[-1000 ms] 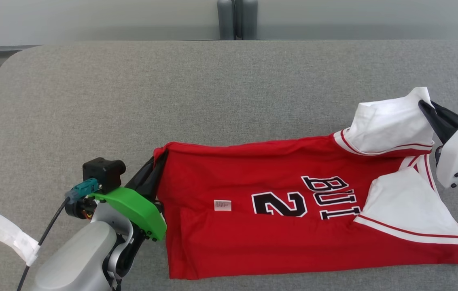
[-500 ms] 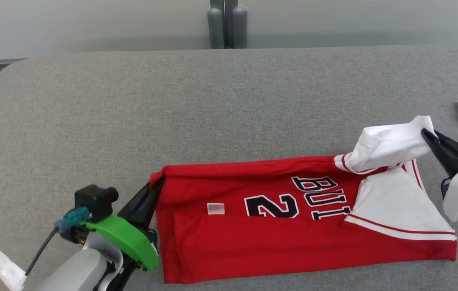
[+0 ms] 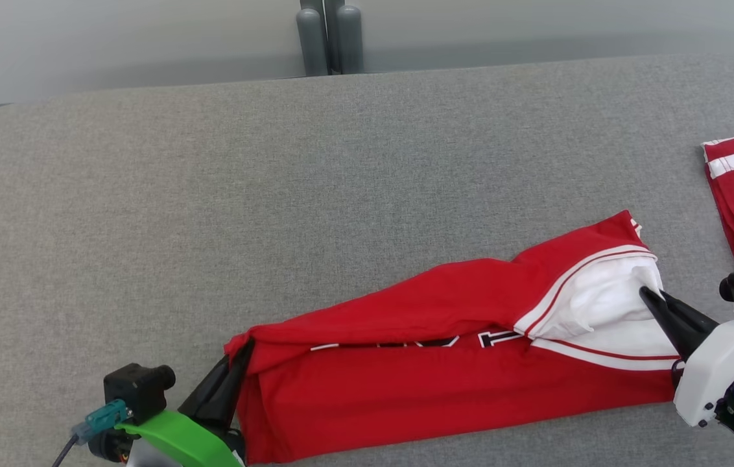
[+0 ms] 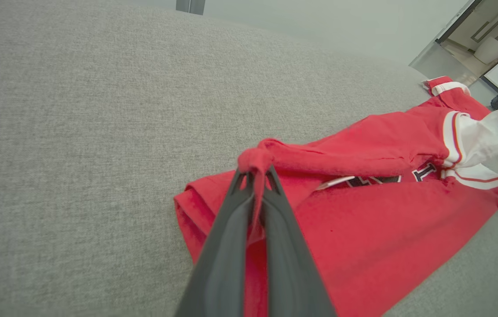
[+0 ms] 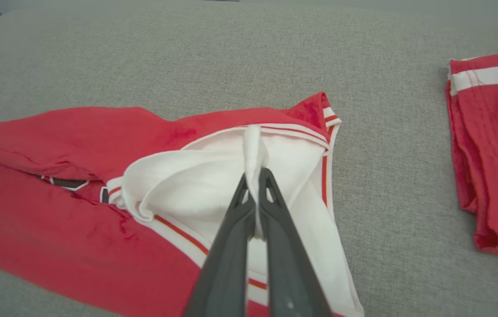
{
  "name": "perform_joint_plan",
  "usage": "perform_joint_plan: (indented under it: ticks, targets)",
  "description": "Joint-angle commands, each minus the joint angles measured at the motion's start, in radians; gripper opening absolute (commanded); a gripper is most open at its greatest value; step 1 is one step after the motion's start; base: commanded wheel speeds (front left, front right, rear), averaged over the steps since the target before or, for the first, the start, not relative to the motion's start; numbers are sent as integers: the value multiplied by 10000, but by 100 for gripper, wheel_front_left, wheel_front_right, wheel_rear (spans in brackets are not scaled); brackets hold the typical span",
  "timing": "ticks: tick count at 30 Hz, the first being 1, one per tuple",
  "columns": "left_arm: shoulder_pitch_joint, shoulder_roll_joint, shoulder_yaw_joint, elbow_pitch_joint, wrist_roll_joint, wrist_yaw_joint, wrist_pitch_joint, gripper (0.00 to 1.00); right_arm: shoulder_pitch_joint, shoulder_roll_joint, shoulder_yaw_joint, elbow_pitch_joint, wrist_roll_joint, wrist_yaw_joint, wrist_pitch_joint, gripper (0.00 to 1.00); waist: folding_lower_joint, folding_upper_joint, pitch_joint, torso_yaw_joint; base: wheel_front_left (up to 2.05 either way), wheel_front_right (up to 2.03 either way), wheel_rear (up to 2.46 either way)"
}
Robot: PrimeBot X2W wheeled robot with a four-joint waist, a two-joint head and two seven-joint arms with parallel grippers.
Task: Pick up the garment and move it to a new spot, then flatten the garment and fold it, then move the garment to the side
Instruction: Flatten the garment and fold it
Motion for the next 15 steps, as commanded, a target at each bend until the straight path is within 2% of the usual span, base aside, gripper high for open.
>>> perform_joint_plan:
  ticks: [1, 6, 13, 14, 15]
  targets:
    - [190, -8, 193, -107, 31, 28, -44, 0, 49, -11, -27, 77, -28, 0, -77, 0, 0, 0, -48, -11, 0, 0, 0]
    - [612, 125, 645, -375, 253, -52, -37, 0, 141, -67, -212, 135, 119, 0, -25, 0, 0, 0, -179, 9, 0, 0, 0]
    - [827, -15, 282, -118, 553, -358, -2, 0, 654, 166, -80, 403, 318, 0, 492, 0, 0, 0, -178, -1, 0, 0, 0]
    - [859, -42, 233, 30, 609, -302, -2, 6, 722, 207, -32, 537, 322, -1, 610, 0, 0, 0, -160, -15, 0, 0, 0]
    - [905, -85, 203, 236, 647, -228, -5, 86, 712, 214, 32, 663, 242, 0, 662, 27, 0, 0, -143, -31, 0, 0, 0]
